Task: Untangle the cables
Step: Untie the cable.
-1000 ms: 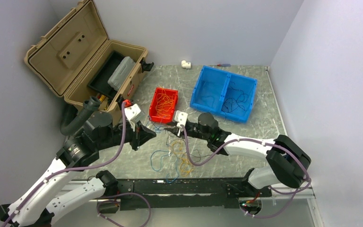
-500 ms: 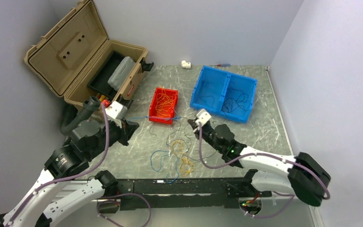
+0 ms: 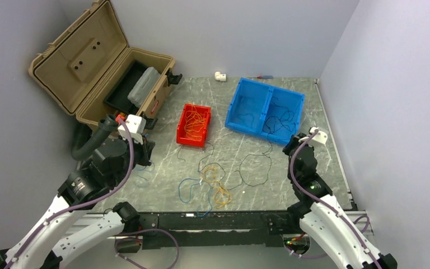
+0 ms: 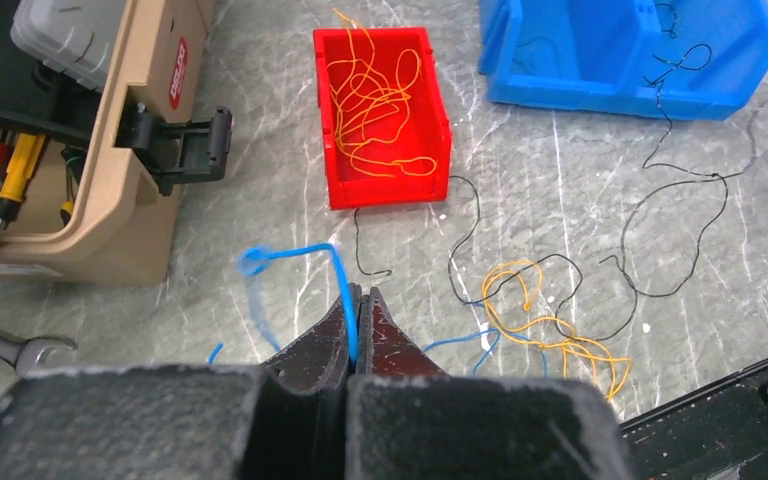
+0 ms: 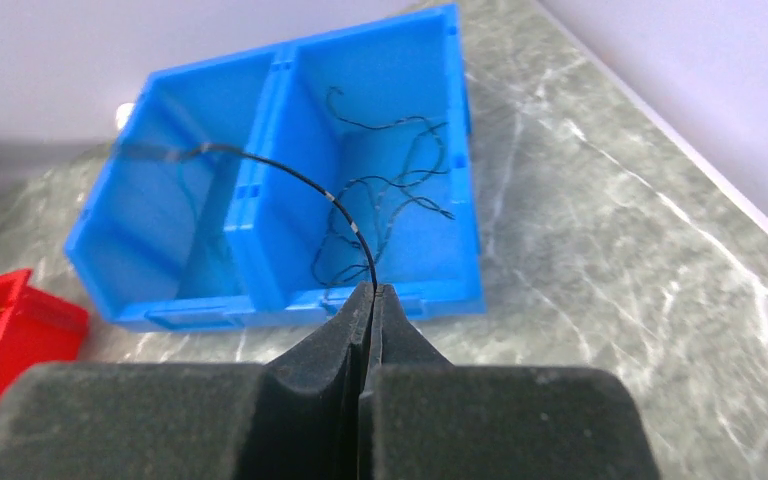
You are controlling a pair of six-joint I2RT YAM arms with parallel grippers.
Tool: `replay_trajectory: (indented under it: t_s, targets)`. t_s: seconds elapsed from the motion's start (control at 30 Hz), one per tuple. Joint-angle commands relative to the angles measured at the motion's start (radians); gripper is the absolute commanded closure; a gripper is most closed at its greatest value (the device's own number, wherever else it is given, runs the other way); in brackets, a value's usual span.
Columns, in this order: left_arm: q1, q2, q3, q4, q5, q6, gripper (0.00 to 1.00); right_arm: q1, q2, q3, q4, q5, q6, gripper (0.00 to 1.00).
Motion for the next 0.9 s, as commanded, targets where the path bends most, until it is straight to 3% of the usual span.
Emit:
replay_trajectory:
  t_s: [0.0, 0.17, 0.47, 0.7, 0.73, 0.8, 0.83, 0.87]
  targets:
    - [-0.001, 0.015, 0.020, 0.012, -0.021, -0.021, 1.00, -0.038, -0.003, 0.065, -0.157, 0.038, 0.040, 1.00]
    - [-0.002, 0.036, 0.010, 0.087, 0.166, 0.031, 1.00, -0.037, 0.036, 0.133, -0.247, 0.038, 0.087, 1.00]
    - [-0.001, 0.108, 0.066, 0.099, 0.289, 0.084, 1.00, -0.038, 0.204, 0.240, -0.642, -0.064, 0.465, 1.00]
    - [-0.002, 0.132, 0.084, 0.117, 0.339, 0.103, 1.00, -0.038, 0.192, 0.211, -0.650, -0.236, 0.439, 0.99]
    - [-0.002, 0.135, 0.085, 0.118, 0.340, 0.104, 1.00, -0.039, 0.168, 0.202, -0.634, -0.262, 0.427, 0.92]
    - [-0.001, 0.132, 0.082, 0.118, 0.340, 0.105, 1.00, -0.037, 0.126, 0.191, -0.615, -0.298, 0.411, 0.64]
    - [-0.002, 0.130, 0.080, 0.119, 0.340, 0.106, 1.00, -0.038, 0.110, 0.190, -0.616, -0.301, 0.403, 0.40]
    - [-0.002, 0.127, 0.077, 0.120, 0.340, 0.107, 1.00, -0.038, 0.096, 0.194, -0.626, -0.293, 0.402, 0.08]
